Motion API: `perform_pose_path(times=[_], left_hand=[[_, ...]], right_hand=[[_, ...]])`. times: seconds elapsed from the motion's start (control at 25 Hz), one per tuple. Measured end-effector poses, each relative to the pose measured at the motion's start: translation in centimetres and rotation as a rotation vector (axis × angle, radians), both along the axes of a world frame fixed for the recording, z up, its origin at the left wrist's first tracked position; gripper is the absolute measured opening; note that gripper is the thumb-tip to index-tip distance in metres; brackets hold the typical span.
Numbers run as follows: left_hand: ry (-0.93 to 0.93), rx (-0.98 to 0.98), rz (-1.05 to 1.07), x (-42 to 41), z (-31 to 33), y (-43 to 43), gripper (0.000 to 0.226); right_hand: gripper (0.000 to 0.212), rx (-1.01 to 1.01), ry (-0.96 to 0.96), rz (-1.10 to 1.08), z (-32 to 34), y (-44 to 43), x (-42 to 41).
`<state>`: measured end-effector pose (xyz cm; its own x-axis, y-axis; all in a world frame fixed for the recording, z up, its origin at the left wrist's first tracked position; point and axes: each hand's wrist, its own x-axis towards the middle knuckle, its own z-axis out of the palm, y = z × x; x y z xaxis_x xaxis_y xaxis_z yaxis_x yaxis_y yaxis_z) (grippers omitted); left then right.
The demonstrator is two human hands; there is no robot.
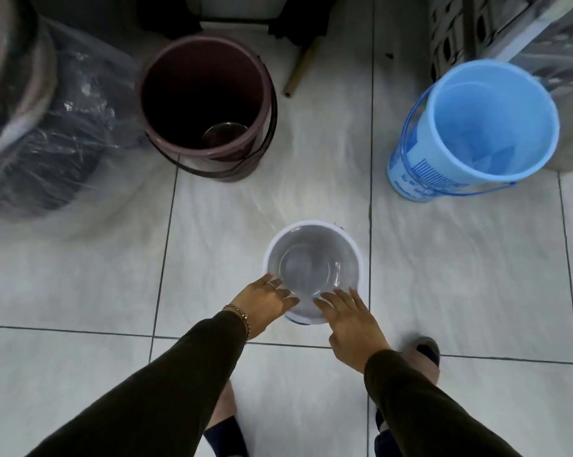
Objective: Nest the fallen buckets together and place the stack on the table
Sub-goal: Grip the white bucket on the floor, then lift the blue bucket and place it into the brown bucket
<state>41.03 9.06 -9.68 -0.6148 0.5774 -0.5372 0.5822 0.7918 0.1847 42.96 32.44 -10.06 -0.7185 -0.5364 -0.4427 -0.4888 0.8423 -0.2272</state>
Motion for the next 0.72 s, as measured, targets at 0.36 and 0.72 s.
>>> perform_pose_path(times=[0.36, 0.72], left_hand=[[-0.262, 0.334, 0.663, -10.1, 8.8, 9.9, 0.053], [-0.814, 0.799, 1.763, -25.6, 3.6, 32.7, 0.092]], right_hand=[[0.077, -0.456, 0.045, -0.826, 8.2, 12.1, -11.2], [0.058, -0.734, -0.419, -1.639, 5.1, 24.7, -30.3]])
